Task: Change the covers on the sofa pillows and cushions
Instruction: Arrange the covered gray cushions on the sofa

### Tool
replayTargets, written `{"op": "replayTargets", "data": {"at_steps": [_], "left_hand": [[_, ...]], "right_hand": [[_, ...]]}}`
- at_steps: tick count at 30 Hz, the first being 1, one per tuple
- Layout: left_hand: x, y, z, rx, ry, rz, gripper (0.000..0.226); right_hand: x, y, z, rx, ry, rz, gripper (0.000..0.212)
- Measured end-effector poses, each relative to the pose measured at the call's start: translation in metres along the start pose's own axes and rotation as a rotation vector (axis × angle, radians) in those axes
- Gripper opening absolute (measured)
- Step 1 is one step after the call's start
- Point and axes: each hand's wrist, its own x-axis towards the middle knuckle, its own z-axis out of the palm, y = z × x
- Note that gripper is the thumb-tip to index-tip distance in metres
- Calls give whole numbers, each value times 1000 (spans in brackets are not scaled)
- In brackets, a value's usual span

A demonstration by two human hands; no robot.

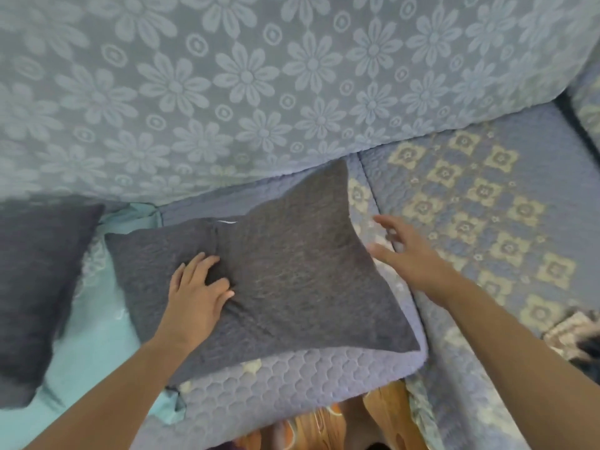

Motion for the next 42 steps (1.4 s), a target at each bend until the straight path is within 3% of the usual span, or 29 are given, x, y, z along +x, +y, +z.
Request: {"op": "replayTargets", "data": {"at_steps": [2,4,6,9,11,13,15,17,19,22,24,27,29,31,35,37,39,41,42], "left_hand": [[1,10,-5,-11,-50,-98,16],[-1,14,-4,46,-200,-184,12],[-9,16,-4,120,-327,-269,33],[-23,28,-19,10,-514,-433,64],[-19,46,-51,-179,-647,-524,69],[-3,66,-101,-438,-641,-508,41],[11,83,-159,-731,-578,-466,29],[16,101,-221,-1155,-543,-429,27],[16,111,-269,-1589,-517,-361,39],[14,120,-288,-1775,-530,-307,43],[14,123,-264,-1715,-501,-341,39],[17,106,-182,-1482,-341,-514,44],[17,87,-123,-1305,-327,-630,70],[13,82,-67,-1097,-409,-604,95],[8,104,-11,-491,-359,-434,66],[7,117,1,-373,-346,-413,53],[6,135,12,-325,-335,-357,42],[-3,147,22,-373,-203,-317,33],[-7,147,27,-382,-137,-309,26]], "right_hand": [[3,24,23,37,-164,216,82],[9,46,51,-6,-78,269,90],[12,56,66,-62,160,254,82],[3,41,57,-165,297,264,53],[-19,6,19,-47,376,243,42],[-56,-52,-34,202,410,189,36],[-118,-123,-80,302,280,75,28],[-172,-186,-97,192,94,-46,27],[-195,-226,-78,-49,56,-132,24],[-166,-222,-1,-439,171,-128,21],[-123,-197,65,-398,121,-98,20],[-69,-143,144,-156,-160,-24,12],[-53,-107,163,-279,-226,-62,14],[-40,-73,156,-451,-218,-47,20],[-4,-45,120,-780,-189,-50,29],[14,-73,128,-800,-145,-290,28],[23,-116,158,-768,15,-698,27],[27,-136,171,-654,109,-1031,21],[35,-116,157,-728,137,-1125,19]]}}
